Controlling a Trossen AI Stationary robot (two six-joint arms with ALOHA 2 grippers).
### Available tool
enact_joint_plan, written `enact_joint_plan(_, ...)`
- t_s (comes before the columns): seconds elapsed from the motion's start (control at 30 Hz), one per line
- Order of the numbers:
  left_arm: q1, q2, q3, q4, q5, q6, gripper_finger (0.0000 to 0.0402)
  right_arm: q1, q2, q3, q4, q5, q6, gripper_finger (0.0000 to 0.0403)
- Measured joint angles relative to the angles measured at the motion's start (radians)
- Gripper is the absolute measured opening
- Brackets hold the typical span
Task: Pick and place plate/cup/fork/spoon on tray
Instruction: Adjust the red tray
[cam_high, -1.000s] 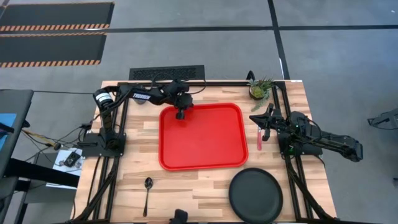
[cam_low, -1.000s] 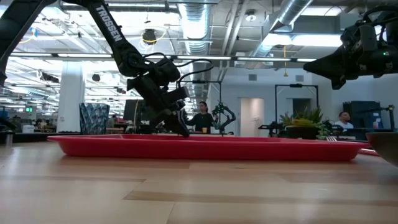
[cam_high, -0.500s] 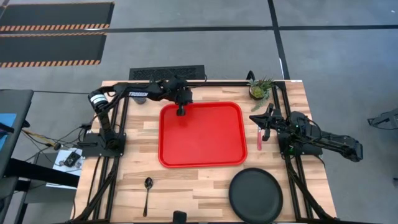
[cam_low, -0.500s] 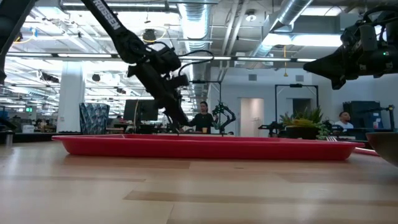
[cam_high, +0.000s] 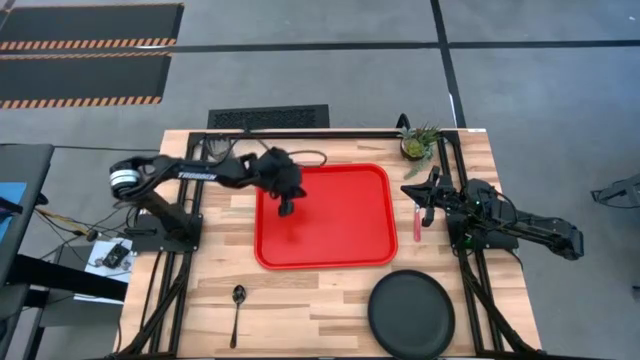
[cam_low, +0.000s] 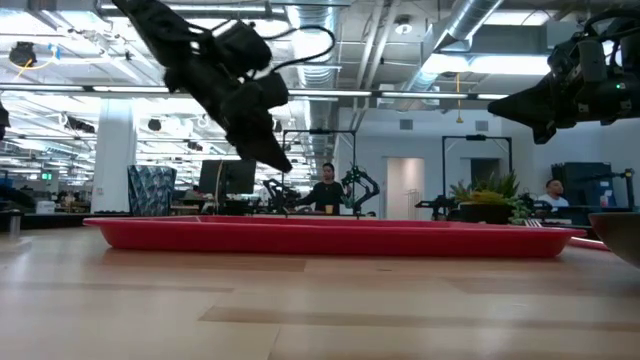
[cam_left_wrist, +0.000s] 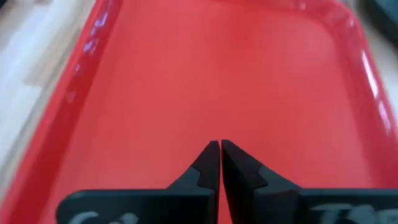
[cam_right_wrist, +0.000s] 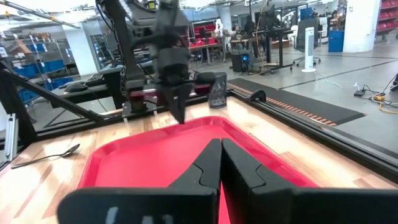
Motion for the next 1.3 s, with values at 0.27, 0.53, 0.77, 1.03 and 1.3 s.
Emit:
enact_joint_plan(0.27,-0.136,-0.086,-0.112,0.026,-0.185,-0.306,0.0000,0.000,0.000,0.000,0.000,-0.001,0.000,0.0033)
enact_joint_plan(0.53,-0.180,-0.104,-0.152,0.120,-0.178,-0.359,0.0000,0.000,0.000,0.000,-0.001,-0.001,0.000,0.0033)
enact_joint_plan(0.77,-0.052,-0.126,-0.152,0.161,-0.032,-0.369,0.0000,0.000,0.000,0.000,-0.001,-0.001,0.000,0.0033)
enact_joint_plan(1.03,0.004,-0.134,-0.152,0.183,-0.074,-0.272,0.0000,0.000,0.000,0.000,0.000,0.000,0.000,0.0033)
enact_joint_plan(1.3,-0.083,-0.151,-0.151,0.306,-0.262,-0.332,0.0000,0.000,0.000,0.000,0.000,-0.001,0.000,0.0033)
